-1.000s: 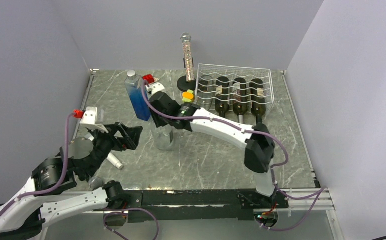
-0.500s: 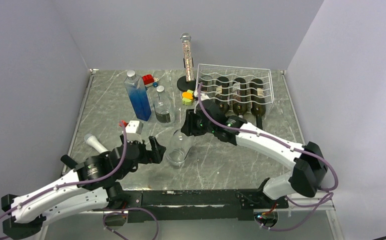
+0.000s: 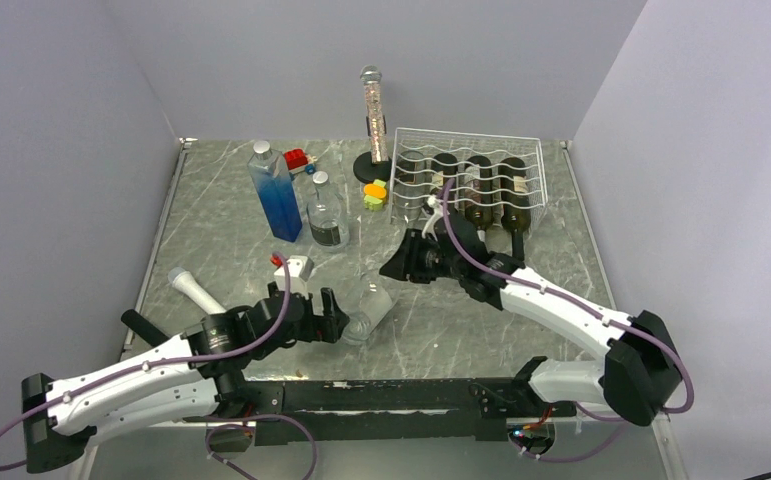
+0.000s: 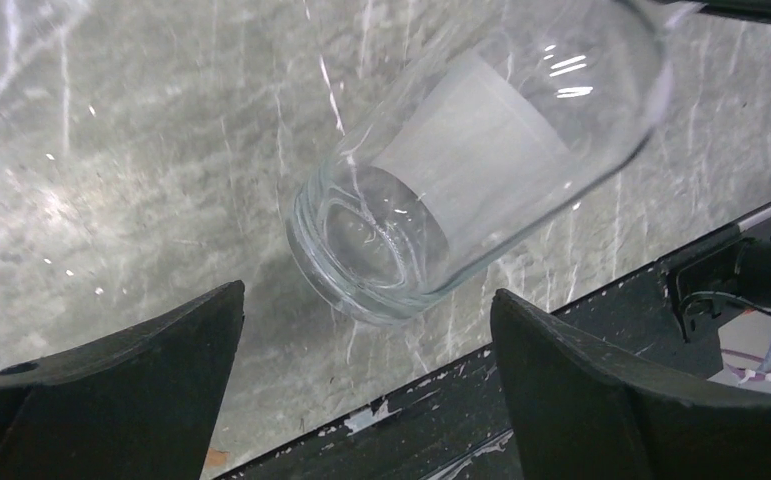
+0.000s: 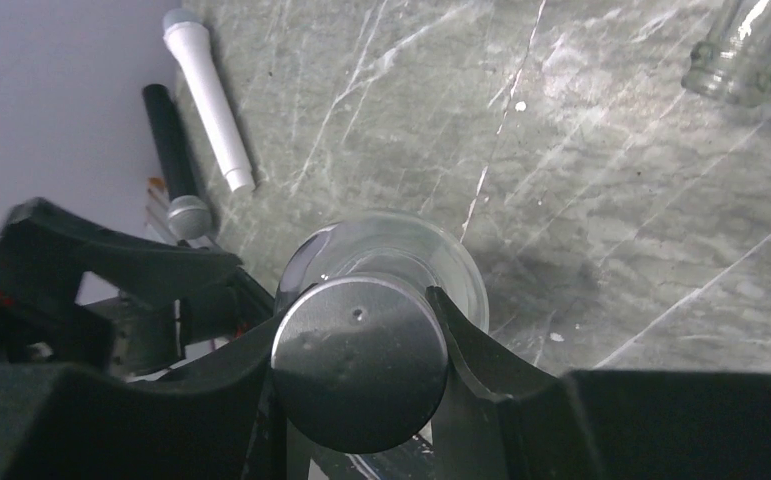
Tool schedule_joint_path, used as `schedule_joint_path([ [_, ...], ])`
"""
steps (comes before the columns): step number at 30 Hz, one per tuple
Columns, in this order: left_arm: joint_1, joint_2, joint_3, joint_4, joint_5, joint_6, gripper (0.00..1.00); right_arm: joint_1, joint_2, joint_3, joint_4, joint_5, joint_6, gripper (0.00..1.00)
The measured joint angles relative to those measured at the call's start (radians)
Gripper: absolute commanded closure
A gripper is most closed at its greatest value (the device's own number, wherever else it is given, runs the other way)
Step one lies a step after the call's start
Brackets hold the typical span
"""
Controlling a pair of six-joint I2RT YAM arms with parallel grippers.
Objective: Put the wine bottle on the wine rack
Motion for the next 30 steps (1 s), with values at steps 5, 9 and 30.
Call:
schedule_joint_path([
  [5,0.0,0.028,-0.058,0.04,0.045,-0.047,0.21,-0.006,-0.09,-0.152,0.143,-0.042,0.053,1.0],
  [9,0.0,0.046,-0.075,0.063,0.083,-0.068,0.34,-0.006,-0.128,-0.231,0.232,-0.063,0.079,1.0],
  [30,-0.006,0.181,-0.071,0.166,0.174,-0.104,0.12,-0.025,-0.273,-0.39,0.414,-0.094,-0.049,1.0],
])
